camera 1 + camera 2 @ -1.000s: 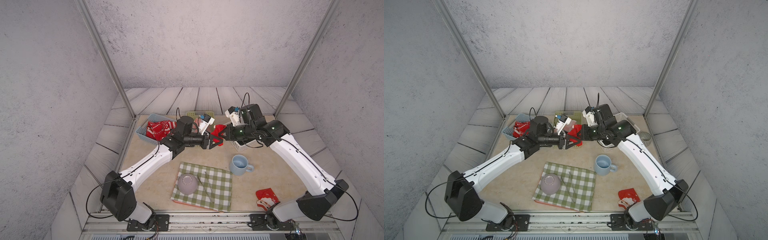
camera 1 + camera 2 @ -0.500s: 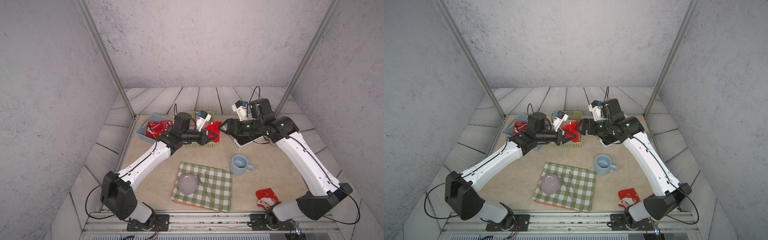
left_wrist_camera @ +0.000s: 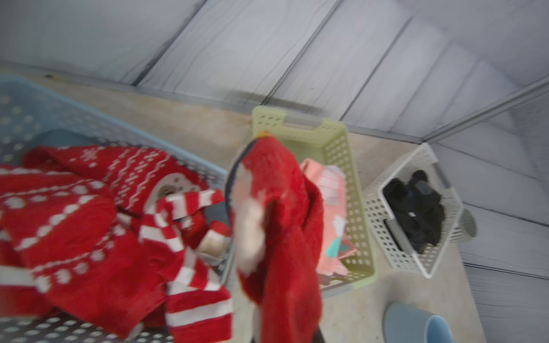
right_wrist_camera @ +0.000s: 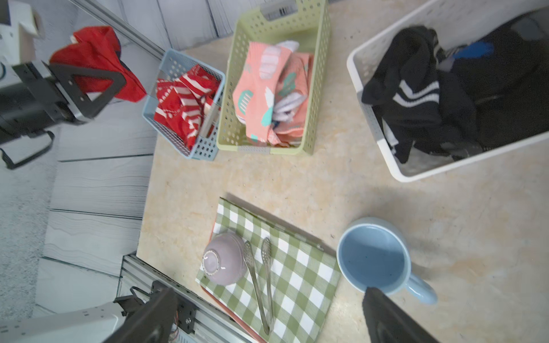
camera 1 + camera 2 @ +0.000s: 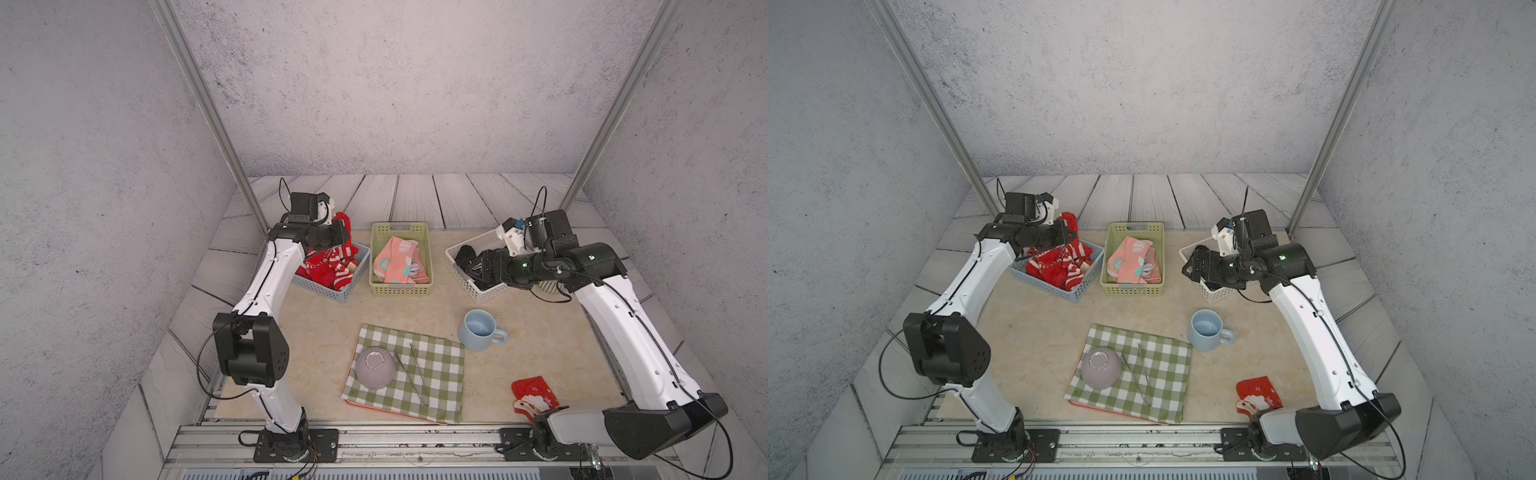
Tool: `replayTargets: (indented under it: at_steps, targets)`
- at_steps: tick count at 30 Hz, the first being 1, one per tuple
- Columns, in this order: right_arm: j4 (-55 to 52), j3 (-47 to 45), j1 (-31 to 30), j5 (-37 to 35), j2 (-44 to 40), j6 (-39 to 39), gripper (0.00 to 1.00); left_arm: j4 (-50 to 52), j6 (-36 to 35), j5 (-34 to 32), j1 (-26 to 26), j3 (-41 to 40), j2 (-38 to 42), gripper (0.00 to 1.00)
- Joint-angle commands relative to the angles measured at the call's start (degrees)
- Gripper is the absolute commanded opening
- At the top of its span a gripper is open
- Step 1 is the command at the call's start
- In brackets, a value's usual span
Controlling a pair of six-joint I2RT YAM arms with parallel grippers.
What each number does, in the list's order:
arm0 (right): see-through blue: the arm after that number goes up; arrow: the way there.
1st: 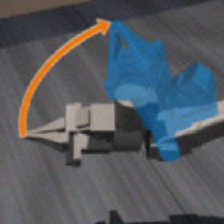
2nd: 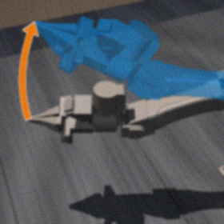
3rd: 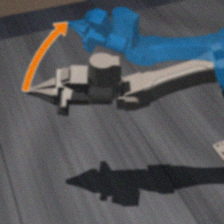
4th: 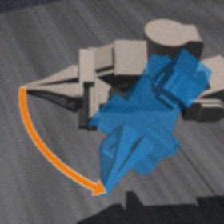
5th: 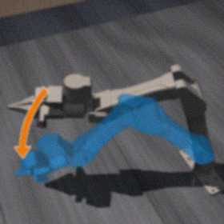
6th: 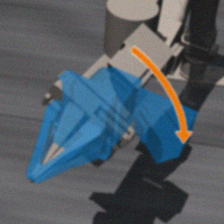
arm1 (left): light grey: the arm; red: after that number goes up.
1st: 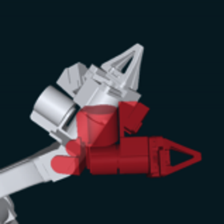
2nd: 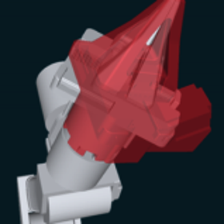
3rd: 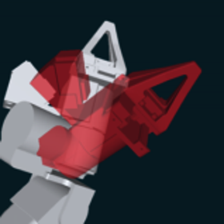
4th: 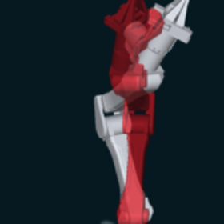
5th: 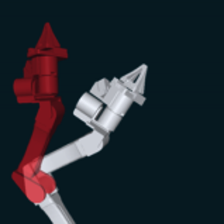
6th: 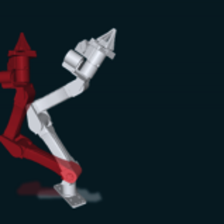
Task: Sort the socks into the basket by color
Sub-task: Place the sock in the bin.
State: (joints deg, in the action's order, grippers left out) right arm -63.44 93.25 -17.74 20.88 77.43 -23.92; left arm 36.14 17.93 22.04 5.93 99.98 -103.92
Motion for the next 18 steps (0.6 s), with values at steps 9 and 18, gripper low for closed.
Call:
replayTargets:
  at_steps: [9, 18]
  targets:
    - [-8.08, -3.54, 3.28, -2.49, 0.85, 2.61, 0.99, 16.24, -7.06, -14.92, -2.83, 12.5, -17.33, 0.0]
    - [-12.89, -8.85, 7.5, -6.29, 2.14, 0.12, 0.99, 19.14, -7.67, -15.64, -2.97, 12.91, -25.84, 0.0]
